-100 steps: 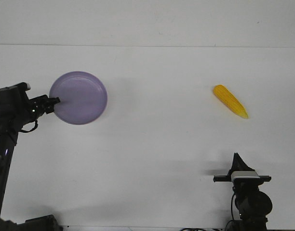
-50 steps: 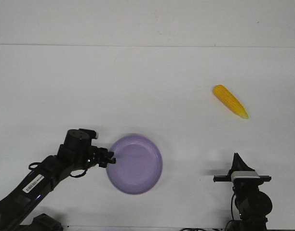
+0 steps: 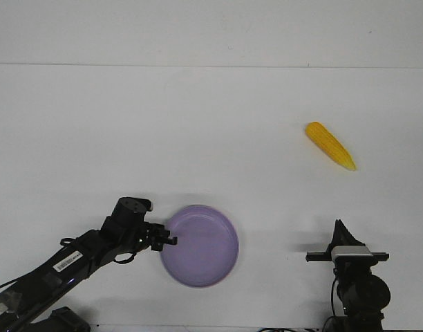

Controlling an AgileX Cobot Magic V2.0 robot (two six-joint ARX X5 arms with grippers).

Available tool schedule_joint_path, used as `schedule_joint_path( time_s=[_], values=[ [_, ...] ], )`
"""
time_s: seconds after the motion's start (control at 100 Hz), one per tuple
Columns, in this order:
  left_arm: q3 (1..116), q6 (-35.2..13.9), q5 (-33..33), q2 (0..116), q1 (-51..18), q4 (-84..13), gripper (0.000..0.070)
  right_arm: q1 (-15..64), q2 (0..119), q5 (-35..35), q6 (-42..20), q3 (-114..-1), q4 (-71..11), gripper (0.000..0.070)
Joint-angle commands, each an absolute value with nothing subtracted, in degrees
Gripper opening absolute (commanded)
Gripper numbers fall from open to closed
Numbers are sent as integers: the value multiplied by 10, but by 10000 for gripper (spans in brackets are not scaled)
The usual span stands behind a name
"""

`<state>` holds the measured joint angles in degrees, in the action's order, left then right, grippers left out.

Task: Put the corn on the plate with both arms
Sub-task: 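Drag the lavender plate with the left gripper toward the table center, nearer the robot, then release the plate and pull the left gripper back, then reach the right gripper to the yellow corn cob and grasp it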

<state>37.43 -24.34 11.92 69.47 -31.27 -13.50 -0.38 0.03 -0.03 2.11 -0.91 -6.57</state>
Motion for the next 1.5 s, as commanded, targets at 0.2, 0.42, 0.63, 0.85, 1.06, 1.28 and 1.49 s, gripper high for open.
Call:
schedule_joint_path(
  time_s=[0.2,0.42,0.63,0.85,1.06,1.28,1.49],
  values=[
    [378,-236,117,709,-317,-110,310,-3,1,0,13,-7,-60,17],
    [378,-234,103,709,-317,-106,509,-3,1,0,13,-7,-60,17],
    [380,-193,103,668,-314,-92,509,-3,1,0,13,-7,-60,17],
    [380,-159,84,508,-303,-106,508,-3,1,-3,-18,-7,-57,17],
    [379,-152,52,315,-303,-195,505,-3,1,-20,-153,-7,-60,17],
    [373,-150,-10,192,-303,-302,505,-3,9,-28,-206,-64,-31,4],
    [373,-156,-11,179,-303,-317,505,-3,165,1,-123,-213,-49,493]
  ],
)
